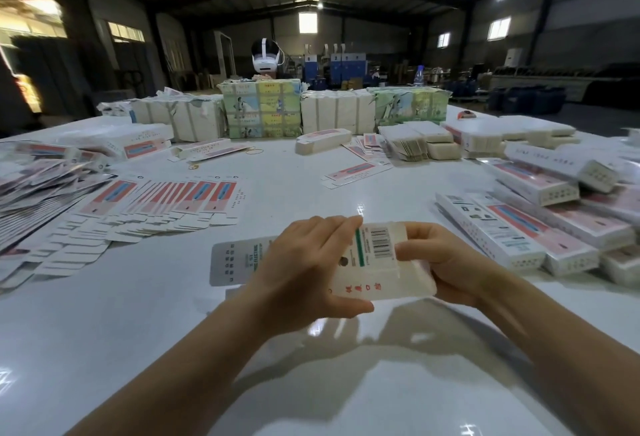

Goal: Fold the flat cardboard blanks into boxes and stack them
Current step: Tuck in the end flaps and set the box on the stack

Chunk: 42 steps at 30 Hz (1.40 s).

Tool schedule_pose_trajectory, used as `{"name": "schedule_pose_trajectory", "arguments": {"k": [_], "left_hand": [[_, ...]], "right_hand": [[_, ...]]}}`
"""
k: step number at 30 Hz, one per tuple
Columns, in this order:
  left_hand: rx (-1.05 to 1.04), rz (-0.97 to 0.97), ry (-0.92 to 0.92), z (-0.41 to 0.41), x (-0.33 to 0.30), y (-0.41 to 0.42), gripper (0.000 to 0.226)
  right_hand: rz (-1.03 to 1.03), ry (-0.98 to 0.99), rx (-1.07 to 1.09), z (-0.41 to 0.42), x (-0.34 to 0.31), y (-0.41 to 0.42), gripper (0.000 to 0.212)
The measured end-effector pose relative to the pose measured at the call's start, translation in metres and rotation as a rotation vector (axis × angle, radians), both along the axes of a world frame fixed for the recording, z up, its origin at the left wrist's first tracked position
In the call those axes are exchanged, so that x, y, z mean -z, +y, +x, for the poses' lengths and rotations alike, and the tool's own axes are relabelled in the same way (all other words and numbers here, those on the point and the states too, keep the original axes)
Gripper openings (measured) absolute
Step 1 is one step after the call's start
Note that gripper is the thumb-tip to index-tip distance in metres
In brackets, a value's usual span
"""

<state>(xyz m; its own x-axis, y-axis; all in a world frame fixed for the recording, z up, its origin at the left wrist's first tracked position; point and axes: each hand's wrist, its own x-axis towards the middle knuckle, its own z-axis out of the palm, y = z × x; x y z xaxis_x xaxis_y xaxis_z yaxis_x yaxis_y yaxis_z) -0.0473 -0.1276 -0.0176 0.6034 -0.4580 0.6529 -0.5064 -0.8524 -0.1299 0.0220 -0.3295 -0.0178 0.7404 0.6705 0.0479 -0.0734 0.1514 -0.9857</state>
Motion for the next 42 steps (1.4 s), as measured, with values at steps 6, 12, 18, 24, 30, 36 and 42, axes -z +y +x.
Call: {"name": "schedule_pose_trajectory", "arguments": {"k": [6,12,18,24,30,36,42], "left_hand": [[0.02,0.107,-0.005,-0.005,0.0,-0.006,0.087],[-0.063,0.187,-0.005,-0.004,0.0,-0.01,0.079],[-0.03,0.127,0.013,-0.003,0.005,-0.015,0.044],[-0.083,0.042,0.169,-0.001,0.006,-0.005,0.082],[-0.273,-0.028,0.057,-0.001,0.003,-0.003,0.068],[-0.496,-0.062,0.021,0.0,-0.003,0.004,0.073],[-0.492,-0.018,-0.119,0.0,0.001,-0.004,0.075]], "right_hand": [[-0.173,-0.119,-0.092,-0.009,-0.002,-0.001,0.024],[-0.327,-0.183,0.099,-0.011,-0.002,0.003,0.019],[-0.454,-0.208,0.212,-0.01,-0.001,0.003,0.023],[-0.423,-0.223,0.228,-0.006,-0.002,0.003,0.026],[-0.096,-0.204,0.528,-0.003,0.001,0.004,0.021],[-0.305,-0.859,0.861,-0.016,0.013,0.019,0.018],[-0.407,-1.039,0.868,-0.027,0.019,0.034,0.032]]}}
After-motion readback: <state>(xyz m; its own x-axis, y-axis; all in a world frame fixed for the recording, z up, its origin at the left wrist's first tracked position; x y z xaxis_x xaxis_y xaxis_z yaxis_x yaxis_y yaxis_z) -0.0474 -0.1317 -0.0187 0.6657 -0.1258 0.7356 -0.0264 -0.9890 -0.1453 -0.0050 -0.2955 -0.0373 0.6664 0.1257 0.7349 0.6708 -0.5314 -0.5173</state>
